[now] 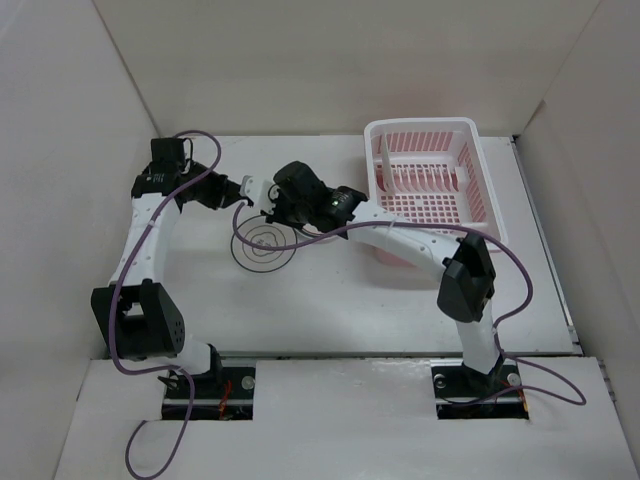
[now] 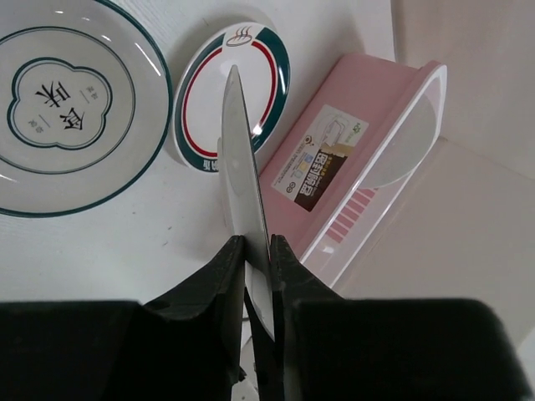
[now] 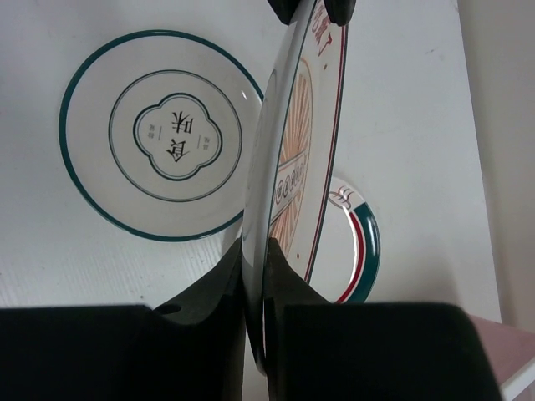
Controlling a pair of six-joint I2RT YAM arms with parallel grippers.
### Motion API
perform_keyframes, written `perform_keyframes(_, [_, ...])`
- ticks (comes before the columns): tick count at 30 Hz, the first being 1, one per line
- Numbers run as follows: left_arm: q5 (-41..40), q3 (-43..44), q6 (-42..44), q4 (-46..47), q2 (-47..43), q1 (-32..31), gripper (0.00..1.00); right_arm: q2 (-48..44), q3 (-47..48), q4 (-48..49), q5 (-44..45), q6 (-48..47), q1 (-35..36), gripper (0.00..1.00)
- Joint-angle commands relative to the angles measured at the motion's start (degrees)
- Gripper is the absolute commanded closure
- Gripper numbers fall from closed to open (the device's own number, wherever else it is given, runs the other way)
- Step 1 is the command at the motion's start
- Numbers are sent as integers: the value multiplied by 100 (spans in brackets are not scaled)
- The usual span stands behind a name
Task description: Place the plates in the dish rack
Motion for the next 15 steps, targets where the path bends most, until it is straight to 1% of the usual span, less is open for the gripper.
perform_keyframes(1, [625,110,141,399,-58,-28,100,-253,106,636,80,476,-168,100])
perform_keyframes(3, [931,110,142,775,-5,-28,100,-385,52,636,80,538,-115,100])
perform_keyframes(4, [1081,110,142,961,-5,-28,92,-447,-26,636,132,607,-115,100])
perform_keyframes(5, [1204,110,72,1110,-5,-28,81,-595,-27,705,132,721,-115,100])
perform_keyframes(6, [1284,110,72,1260,47,25,57,-693,-131,758,211,792,-115,100])
perform_keyframes(8, [1198,468,159,1306,48,25,27,-947,-359,916,483,906,-115,100])
perform_keyframes(9, [1058,627,273,1218,48,25,15,-1218,-422,1065,554,1037,-115,100])
perform_keyframes(10, [673,794,552,939,100,25,0,-1360,-422,1119,606,1126,-115,100])
perform_keyframes(12, [250,1198,861,726,101,78,0,-1641,-475,1171,660,1363,-255,100])
perform_keyframes(13, [-274,1331,1037,560,101,78,0,-1956,-475,1268,712,1573,-308,100])
perform_keyframes(14, [-558,1454,1378,210,179,78,0,-2124,-553,1329,843,1670,-413,100])
perform_keyframes(15, [-865,1646,1555,50,249,26,0,-2283,-606,1330,923,1758,-484,100])
